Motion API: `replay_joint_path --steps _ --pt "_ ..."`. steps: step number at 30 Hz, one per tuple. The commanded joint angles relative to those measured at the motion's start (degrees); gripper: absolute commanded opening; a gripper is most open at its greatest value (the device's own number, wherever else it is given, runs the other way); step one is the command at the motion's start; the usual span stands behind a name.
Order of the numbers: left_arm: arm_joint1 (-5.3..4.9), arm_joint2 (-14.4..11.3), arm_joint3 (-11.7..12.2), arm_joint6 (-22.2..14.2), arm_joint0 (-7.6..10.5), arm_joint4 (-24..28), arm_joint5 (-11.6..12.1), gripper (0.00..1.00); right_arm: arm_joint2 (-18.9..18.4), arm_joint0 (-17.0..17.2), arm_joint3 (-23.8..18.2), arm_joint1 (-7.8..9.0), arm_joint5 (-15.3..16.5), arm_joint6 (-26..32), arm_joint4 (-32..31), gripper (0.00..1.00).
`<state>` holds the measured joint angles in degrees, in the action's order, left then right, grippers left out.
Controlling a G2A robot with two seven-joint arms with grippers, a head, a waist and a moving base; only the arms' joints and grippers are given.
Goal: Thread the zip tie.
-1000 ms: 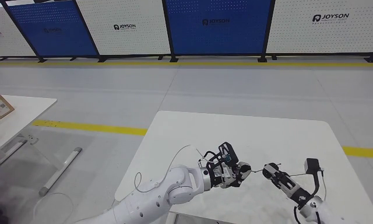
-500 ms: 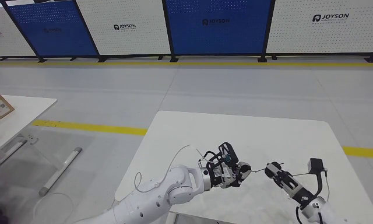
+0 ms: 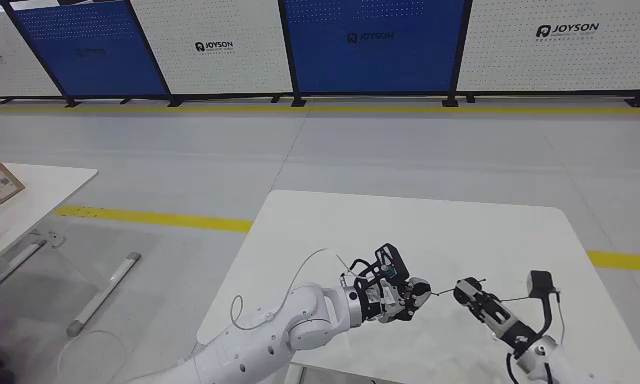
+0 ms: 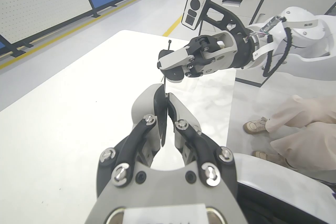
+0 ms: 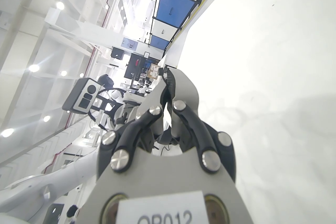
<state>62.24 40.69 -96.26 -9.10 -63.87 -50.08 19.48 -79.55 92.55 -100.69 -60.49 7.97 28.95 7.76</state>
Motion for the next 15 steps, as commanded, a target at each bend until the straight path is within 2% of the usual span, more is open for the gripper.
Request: replay_joint_path --steps 1,15 --pt "0.00 0.0 0.0 0.0 0.00 0.0 0.0 0.00 0.1 -0.1 0.0 -0.03 -0.1 0.1 -0.2 0.00" --pt "0.00 0.0 0.0 0.0 0.00 0.0 0.0 0.00 -0.3 0.4 -0.2 -0.16 -0.2 0.0 -0.9 0.00"
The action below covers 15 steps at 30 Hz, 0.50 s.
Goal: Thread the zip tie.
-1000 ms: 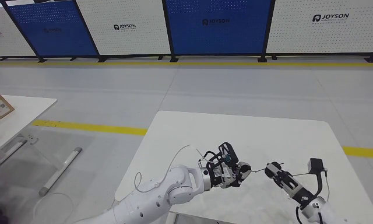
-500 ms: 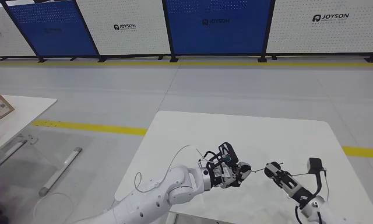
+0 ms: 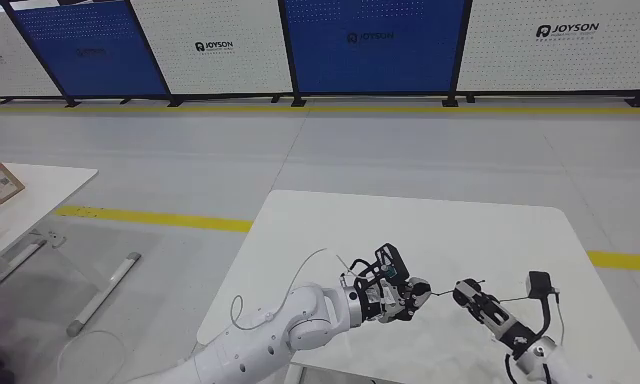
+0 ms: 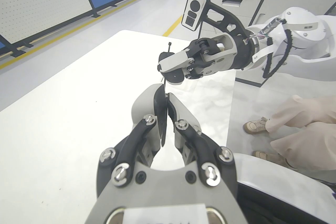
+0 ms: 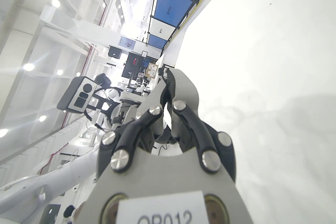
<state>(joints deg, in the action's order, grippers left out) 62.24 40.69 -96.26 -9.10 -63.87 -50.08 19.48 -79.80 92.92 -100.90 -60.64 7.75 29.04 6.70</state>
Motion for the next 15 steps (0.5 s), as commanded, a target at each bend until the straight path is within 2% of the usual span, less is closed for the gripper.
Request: replay_joint_path --steps 1,15 --pt "0.00 0.0 0.0 0.0 0.00 0.0 0.0 0.00 -0.1 0.0 0.0 -0.03 0.1 -0.1 0.2 0.00" --pt "0.00 0.0 0.0 0.0 0.00 0.0 0.0 0.00 0.0 -0.2 -0.1 -0.20 -0.2 0.6 -0.2 0.00"
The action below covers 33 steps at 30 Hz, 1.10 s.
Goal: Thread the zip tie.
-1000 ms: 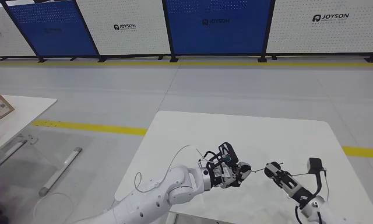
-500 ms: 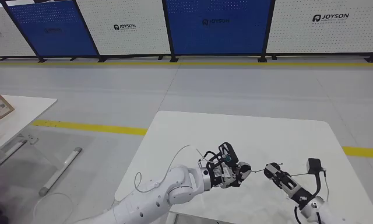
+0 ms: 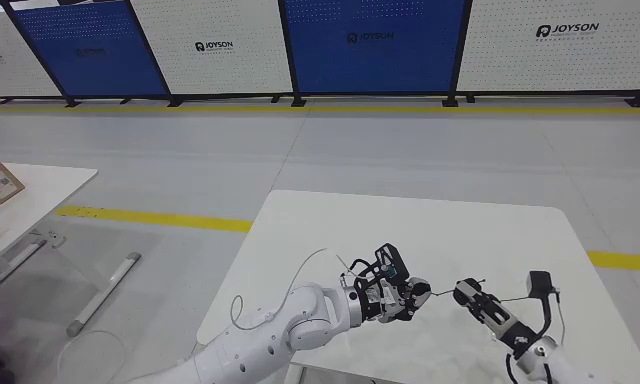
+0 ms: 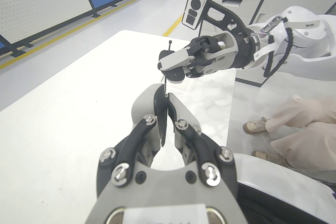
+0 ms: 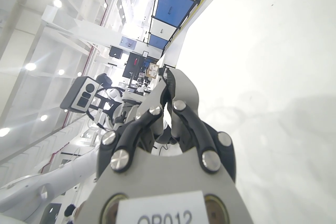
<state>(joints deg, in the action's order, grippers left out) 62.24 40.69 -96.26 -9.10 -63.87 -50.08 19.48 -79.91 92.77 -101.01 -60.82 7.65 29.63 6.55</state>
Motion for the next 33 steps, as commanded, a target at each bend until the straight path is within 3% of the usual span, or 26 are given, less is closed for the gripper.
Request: replay_joint_path --steps 1,33 --pt "0.00 0.0 0.0 0.0 0.00 0.0 0.0 0.00 0.1 -0.1 0.1 -0.03 -0.2 0.1 -0.2 0.00" --pt "0.00 0.0 0.0 0.0 0.00 0.0 0.0 0.00 -0.9 0.2 0.1 -0.29 0.6 0.4 0.3 0.00"
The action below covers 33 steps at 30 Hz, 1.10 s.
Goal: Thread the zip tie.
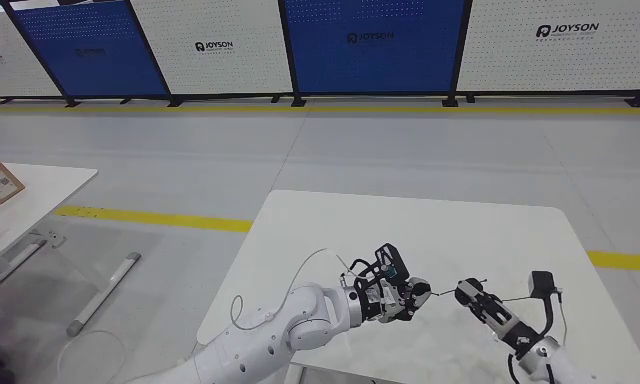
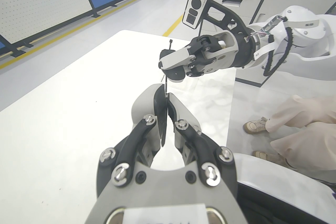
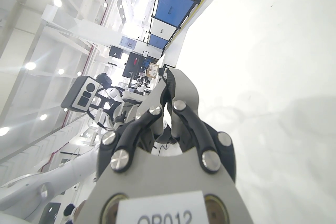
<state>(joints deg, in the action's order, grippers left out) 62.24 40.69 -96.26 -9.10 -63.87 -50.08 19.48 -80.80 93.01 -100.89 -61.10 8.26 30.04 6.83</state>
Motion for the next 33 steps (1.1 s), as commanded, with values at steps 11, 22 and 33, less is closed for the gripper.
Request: replay_joint_path --steps 11,22,33 --pt "0.00 0.0 0.0 0.0 0.00 0.0 0.0 0.00 0.5 -0.6 0.2 -0.11 -0.8 0.7 -1.0 0.00" --pt "0.00 0.0 0.0 0.0 0.00 0.0 0.0 0.00 -0.2 -0.2 -0.4 -0.15 -0.5 0.6 -0.7 0.00" --pt "0.00 0.0 0.0 0.0 0.00 0.0 0.0 0.00 0.4 -0.8 -0.4 -0.21 -1.8 1.1 -2.6 0.00"
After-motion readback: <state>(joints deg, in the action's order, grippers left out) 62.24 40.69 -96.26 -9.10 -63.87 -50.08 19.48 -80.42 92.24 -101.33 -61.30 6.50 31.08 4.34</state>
